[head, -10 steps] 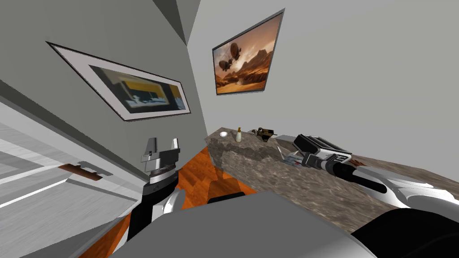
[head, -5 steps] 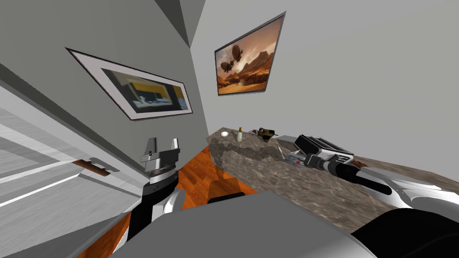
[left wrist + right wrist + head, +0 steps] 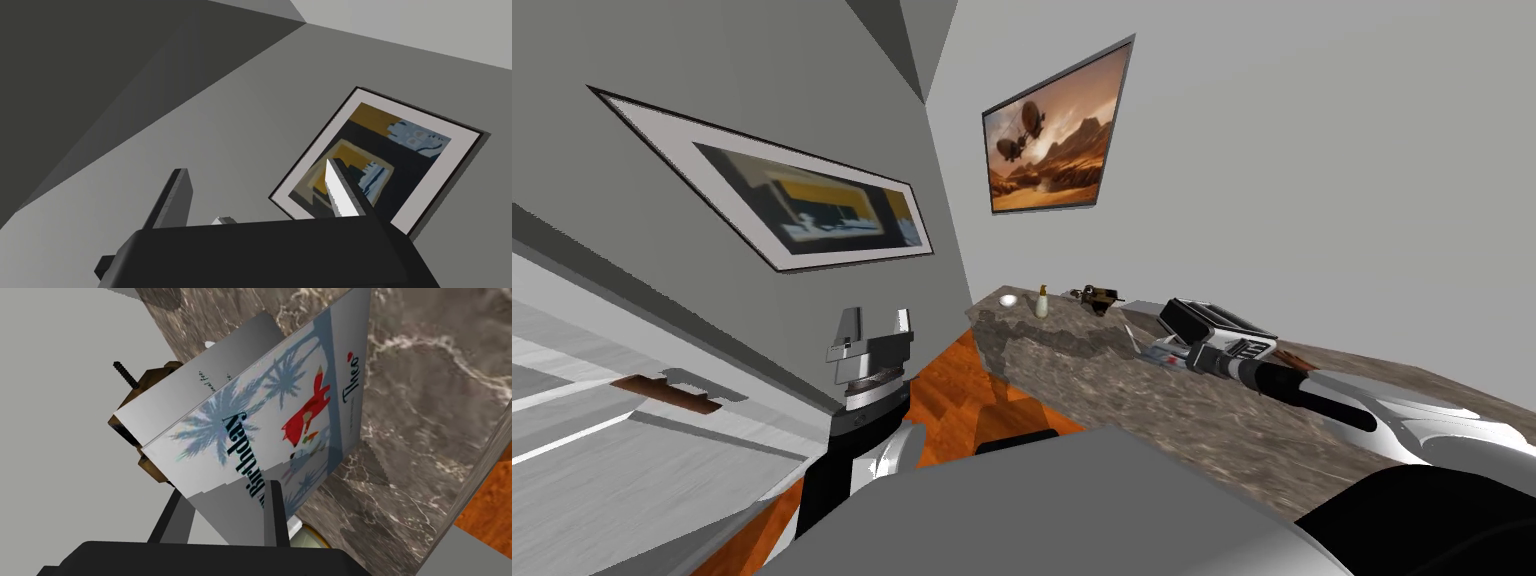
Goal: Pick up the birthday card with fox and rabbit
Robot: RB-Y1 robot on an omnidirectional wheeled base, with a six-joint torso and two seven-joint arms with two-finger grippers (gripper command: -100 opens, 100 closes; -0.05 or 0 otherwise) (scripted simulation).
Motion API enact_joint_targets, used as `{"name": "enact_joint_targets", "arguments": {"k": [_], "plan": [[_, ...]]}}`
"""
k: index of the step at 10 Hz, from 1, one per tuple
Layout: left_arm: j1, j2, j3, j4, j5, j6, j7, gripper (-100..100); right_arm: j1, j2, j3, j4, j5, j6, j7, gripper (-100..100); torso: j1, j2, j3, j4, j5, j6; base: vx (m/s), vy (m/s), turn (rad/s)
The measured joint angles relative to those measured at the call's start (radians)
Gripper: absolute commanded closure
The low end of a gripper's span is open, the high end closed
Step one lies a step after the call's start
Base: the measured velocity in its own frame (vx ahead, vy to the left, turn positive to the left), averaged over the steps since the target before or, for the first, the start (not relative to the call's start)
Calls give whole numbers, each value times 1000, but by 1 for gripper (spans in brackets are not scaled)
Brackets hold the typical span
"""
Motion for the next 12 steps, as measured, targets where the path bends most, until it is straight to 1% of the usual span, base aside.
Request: {"name": "enact_joint_targets", "arguments": {"k": [1, 2, 3, 4, 5, 6, 8, 9, 10, 11, 12], "plan": [[0, 0, 0, 0, 0, 0, 0, 0, 9, 4, -11, -34, 27, 11, -19, 100, 0, -1, 0, 0, 0, 1, 65, -24, -171], [0, 0, 0, 0, 0, 0, 0, 0, 22, 2, -20, -74, 43, 24, -37, 100, 1, -1, 0, 0, 0, -1, 74, -34, -289], [0, 0, 0, 0, 0, 0, 0, 0, 30, -1, -30, -130, 68, 37, -63, 100, 1, -1, 0, 0, 0, 0, 65, -26, -123], [0, 0, 0, 0, 0, 0, 0, 0, 19, 5, -30, -135, 90, 32, -73, 100, 0, -1, 0, 0, 0, -1, 70, -35, -247], [0, 0, 0, 0, 0, 0, 0, 0, -1, 16, -29, -149, 122, 26, -84, 100, 0, -1, -1, 0, -1, 0, 63, -16, -123], [0, 0, 0, 0, 0, 0, 0, 0, 2, 19, -35, -164, 142, 21, -94, 100, -1, -1, -1, 0, -2, -1, 73, -22, -227], [0, 0, 0, 0, 0, 0, 0, 0, 11, 23, -51, -217, 190, 25, -126, 100, -2, -1, -1, 0, -2, -1, 67, -26, -208], [0, 0, 0, 0, 0, 0, 0, 0, -7, 28, -46, -242, 222, 31, -148, 100, -2, -2, -1, 0, -2, 0, 64, -19, -136], [0, 0, 0, 0, 0, 0, 0, 0, -5, 30, -50, -264, 244, 33, -161, 100, -1, -1, -1, 0, -2, -1, 78, -16, -262], [0, 0, 0, 0, 0, 0, 0, 0, -13, 36, -57, -279, 273, 27, -175, 100, -1, -1, -1, 0, -1, 1, 69, -6, -171], [0, 0, 0, 0, 0, 0, 0, 0, -2, 36, -65, -311, 293, 32, -189, 100, 0, -1, 0, 1, -1, -1, 69, -10, -274]]}}
